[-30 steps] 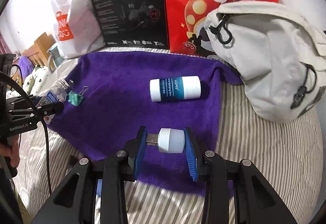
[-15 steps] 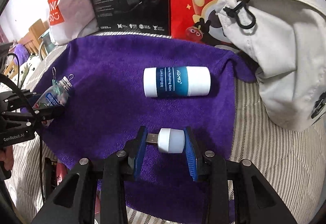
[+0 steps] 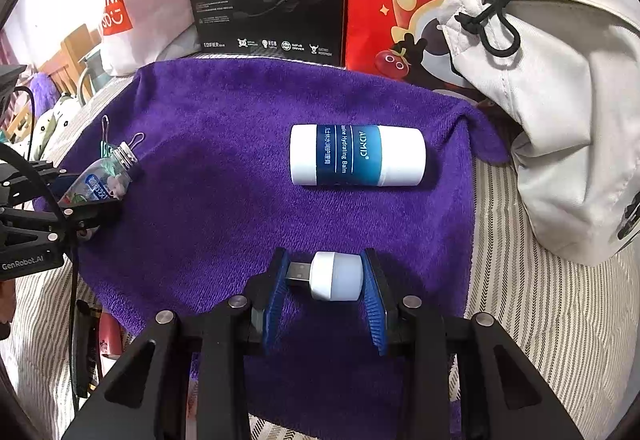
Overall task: Organize rigid objects
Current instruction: 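Place the candy jar and white cap onto the purple towel, opening both grippers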
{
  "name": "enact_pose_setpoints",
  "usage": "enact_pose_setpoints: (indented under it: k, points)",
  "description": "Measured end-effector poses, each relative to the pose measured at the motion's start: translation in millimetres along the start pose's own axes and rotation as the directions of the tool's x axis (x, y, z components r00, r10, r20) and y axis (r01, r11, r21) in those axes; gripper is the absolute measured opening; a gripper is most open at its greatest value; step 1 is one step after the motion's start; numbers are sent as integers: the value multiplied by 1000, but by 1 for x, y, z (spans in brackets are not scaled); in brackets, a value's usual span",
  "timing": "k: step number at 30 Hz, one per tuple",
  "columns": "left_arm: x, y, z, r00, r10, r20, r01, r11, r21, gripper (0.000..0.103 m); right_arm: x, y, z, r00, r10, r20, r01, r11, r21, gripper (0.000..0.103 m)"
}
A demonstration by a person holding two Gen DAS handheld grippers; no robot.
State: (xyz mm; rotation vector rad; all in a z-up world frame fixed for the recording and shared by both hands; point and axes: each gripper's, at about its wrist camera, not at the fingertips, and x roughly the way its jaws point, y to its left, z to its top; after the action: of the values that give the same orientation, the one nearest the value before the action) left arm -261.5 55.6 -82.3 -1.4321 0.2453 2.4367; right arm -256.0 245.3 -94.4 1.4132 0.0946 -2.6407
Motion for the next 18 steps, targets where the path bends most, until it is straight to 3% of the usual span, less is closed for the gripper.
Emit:
enact_pose_setpoints:
  k: [12,16,18]
  points:
    - [0,1,-4,1000,10,-21,-10,1000,19,43,-2,-2,0,999,33,-16,-34,998,-46,39]
    - [0,3,-8,1000,10,-30,-10,1000,1,49,-3,-1,-1,998,33,-48,-36,998,-50,55]
    - [1,6,-10,999,12,-31,-12,1000,-19,57,-6,-1,-2,999,17,-51,-20,999,-45,55]
